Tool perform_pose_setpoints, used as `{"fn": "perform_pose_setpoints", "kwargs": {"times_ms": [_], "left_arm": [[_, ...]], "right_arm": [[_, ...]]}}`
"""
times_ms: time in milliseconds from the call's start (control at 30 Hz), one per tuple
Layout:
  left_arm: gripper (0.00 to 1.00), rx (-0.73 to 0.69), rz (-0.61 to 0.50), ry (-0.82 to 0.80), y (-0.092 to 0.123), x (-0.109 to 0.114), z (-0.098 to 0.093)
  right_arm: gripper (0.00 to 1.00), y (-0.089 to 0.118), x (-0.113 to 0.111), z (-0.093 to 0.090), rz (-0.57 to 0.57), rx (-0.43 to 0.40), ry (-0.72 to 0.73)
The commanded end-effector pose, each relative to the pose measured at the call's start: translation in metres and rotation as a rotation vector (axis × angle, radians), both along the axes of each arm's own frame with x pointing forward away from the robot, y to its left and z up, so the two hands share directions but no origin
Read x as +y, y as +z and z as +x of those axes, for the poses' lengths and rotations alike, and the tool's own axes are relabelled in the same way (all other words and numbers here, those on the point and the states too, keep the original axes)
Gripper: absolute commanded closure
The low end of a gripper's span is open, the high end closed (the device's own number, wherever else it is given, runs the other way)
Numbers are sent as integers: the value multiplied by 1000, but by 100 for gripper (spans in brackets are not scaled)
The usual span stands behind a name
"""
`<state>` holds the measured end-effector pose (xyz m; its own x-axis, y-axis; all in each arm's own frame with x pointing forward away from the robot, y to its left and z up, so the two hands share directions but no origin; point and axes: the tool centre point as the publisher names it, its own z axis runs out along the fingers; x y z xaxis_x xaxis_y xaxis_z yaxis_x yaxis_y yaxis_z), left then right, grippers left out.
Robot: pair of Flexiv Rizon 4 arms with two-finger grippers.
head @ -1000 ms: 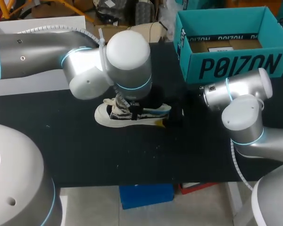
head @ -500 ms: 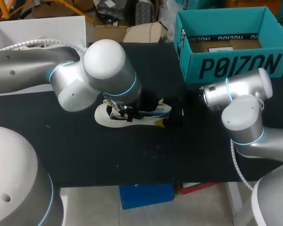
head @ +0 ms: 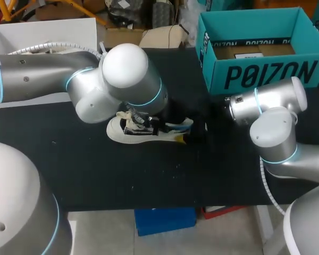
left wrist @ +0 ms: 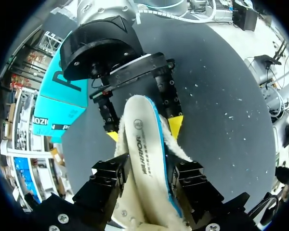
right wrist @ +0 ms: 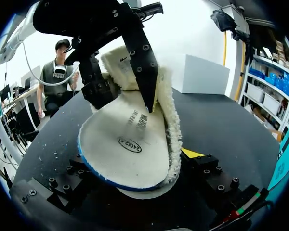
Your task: Take the shoe out of the shoebox, open the shoe tongue, remove and reinsert the insole, then place the shoe into the shoebox
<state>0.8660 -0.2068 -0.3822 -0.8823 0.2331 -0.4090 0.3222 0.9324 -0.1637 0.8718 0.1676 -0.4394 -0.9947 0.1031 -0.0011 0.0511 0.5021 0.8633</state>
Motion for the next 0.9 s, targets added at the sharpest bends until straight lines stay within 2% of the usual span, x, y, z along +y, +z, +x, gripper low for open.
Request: {"fn": "perform_pose_setpoints", "kwargs": {"times_ms": [33, 200, 267, 300, 367, 400, 600, 733, 900], "left_arm": [[55, 2, 6, 3, -2, -14, 6], [62, -1, 0, 5, 1, -20, 8], [74, 0, 0, 6, 2, -22, 7], [83, 0, 0, 7, 2, -22, 7], [91, 1, 8, 11, 3, -23, 5], [100, 1, 10, 12, 4, -23, 3], [100, 8, 15, -15, 10, -19, -11], [100, 36, -46, -133, 19, -16, -23], [100, 61, -175, -233, 37, -19, -36]], "right_arm": [[100, -2, 2, 2, -1, 2, -1], [100, -2, 2, 2, -1, 2, -1], [100, -2, 2, 2, -1, 2, -1], [100, -2, 2, 2, -1, 2, -1], [100, -2, 2, 2, -1, 2, -1], [100, -2, 2, 2, -1, 2, -1], [100, -2, 2, 2, -1, 2, -1], [100, -2, 2, 2, -1, 2, -1], [100, -2, 2, 2, -1, 2, -1]]}}
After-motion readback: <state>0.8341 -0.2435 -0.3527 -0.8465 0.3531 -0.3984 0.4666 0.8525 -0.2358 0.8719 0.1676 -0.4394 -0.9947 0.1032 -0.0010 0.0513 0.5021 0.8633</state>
